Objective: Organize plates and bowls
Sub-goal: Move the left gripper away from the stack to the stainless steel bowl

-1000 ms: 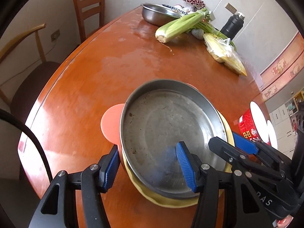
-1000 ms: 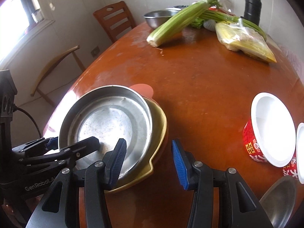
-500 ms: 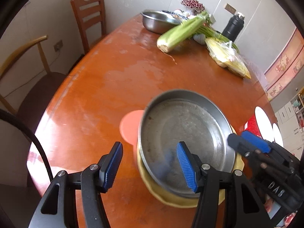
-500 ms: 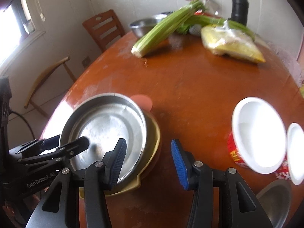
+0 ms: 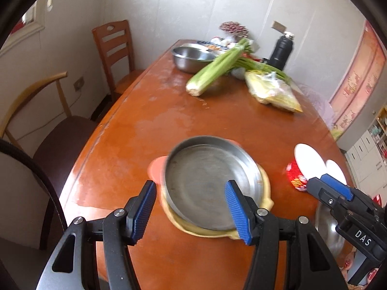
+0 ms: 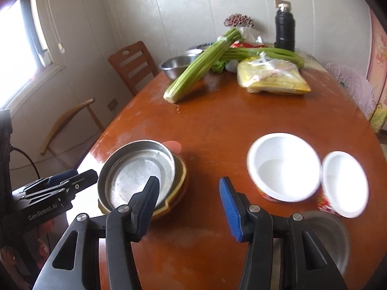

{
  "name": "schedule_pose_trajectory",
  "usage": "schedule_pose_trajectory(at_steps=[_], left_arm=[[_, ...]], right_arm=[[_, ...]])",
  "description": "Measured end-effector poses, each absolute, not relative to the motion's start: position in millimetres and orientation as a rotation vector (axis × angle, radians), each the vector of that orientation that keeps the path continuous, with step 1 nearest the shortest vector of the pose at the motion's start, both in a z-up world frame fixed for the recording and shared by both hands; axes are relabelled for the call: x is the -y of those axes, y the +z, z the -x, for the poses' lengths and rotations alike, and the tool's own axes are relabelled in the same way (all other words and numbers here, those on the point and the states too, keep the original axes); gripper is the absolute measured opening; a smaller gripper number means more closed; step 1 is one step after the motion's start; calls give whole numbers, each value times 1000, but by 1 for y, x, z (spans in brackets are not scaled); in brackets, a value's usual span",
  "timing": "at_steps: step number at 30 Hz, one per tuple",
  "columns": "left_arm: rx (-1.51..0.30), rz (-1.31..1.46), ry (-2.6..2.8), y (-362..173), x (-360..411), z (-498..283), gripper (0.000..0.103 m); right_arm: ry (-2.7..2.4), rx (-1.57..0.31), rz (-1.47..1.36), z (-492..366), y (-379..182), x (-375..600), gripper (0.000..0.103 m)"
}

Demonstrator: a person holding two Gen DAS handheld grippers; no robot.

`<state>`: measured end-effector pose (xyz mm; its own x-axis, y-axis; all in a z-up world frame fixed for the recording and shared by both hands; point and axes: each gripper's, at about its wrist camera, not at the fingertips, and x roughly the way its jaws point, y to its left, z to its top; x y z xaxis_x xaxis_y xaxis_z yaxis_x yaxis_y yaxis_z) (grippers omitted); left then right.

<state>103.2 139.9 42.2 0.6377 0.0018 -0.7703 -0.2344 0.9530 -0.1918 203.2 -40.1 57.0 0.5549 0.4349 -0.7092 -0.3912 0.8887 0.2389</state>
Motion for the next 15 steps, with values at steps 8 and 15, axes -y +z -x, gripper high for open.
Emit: schedule_pose_trajectory(at_steps=[8,15], left_arm=[[-849,215,7,55,-66,-111,59],[-856,139,-88,53,0,-121,60]], right_arm=[[408,-814,-89,-181,68,113,55],[294,-820,-117,-171,62,183,55]])
